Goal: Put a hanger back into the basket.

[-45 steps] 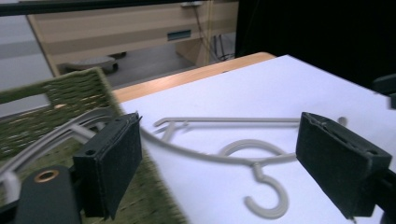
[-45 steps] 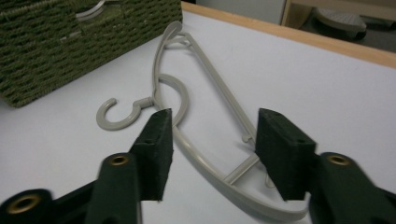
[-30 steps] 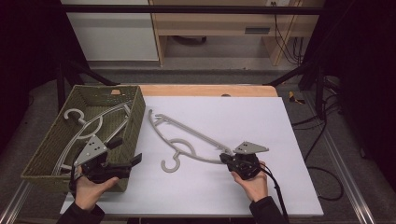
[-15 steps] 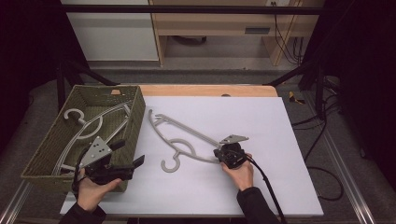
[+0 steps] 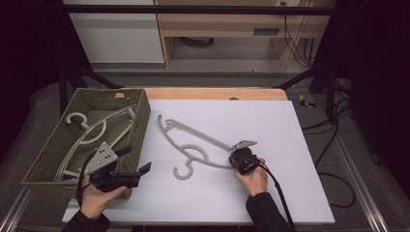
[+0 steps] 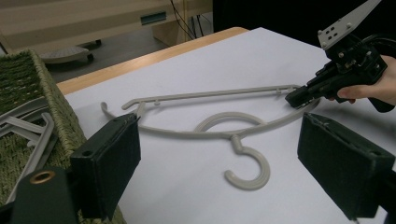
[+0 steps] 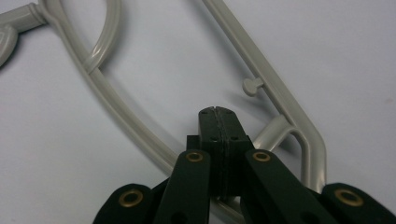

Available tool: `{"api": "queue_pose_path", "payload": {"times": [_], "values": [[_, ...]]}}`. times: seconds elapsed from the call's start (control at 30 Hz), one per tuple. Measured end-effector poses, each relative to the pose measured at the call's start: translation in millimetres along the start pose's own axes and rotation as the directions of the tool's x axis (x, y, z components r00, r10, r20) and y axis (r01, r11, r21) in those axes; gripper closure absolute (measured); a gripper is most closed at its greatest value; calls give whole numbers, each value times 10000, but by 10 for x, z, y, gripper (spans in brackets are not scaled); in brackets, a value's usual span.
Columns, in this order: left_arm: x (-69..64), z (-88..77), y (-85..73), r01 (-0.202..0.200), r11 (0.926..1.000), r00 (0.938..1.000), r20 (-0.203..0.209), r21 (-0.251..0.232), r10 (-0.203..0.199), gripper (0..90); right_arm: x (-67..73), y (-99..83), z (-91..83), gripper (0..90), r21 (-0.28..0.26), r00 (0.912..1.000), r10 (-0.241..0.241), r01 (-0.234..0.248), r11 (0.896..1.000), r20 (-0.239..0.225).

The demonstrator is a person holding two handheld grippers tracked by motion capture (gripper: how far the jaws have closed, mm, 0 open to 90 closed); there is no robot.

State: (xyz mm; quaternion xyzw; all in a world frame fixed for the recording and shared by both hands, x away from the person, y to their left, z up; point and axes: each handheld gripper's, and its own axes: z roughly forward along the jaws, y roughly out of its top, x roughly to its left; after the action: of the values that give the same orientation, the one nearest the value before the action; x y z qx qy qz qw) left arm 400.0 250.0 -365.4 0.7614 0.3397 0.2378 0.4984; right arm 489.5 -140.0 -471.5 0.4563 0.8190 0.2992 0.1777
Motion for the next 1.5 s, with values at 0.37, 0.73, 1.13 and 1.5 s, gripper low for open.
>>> {"api": "queue_pose_path", "payload": {"times": [0.37, 0.73, 1.13, 1.5], "values": [[-7, 39, -15, -84, 9998, 10000, 32, 185, 83, 131, -291, -97, -145, 900, -541, 9988, 446, -433, 9976, 225], [132, -82, 20, 39, 9999, 9999, -115, 105, -38, 117, 258, 324, -33, 900, -1693, 9889, 243, -493, 9843, -1463], [271, -202, 30, 379, 9990, 9983, -424, -222, -389, 114, 511, 559, 460, 900, -741, 9933, -21, -65, 9972, -1154], [282, -197, 25, 373, 9992, 9983, -438, -130, -378, 115, 526, 550, 506, 900, -393, 9861, -332, 271, 9989, -1629]]}}
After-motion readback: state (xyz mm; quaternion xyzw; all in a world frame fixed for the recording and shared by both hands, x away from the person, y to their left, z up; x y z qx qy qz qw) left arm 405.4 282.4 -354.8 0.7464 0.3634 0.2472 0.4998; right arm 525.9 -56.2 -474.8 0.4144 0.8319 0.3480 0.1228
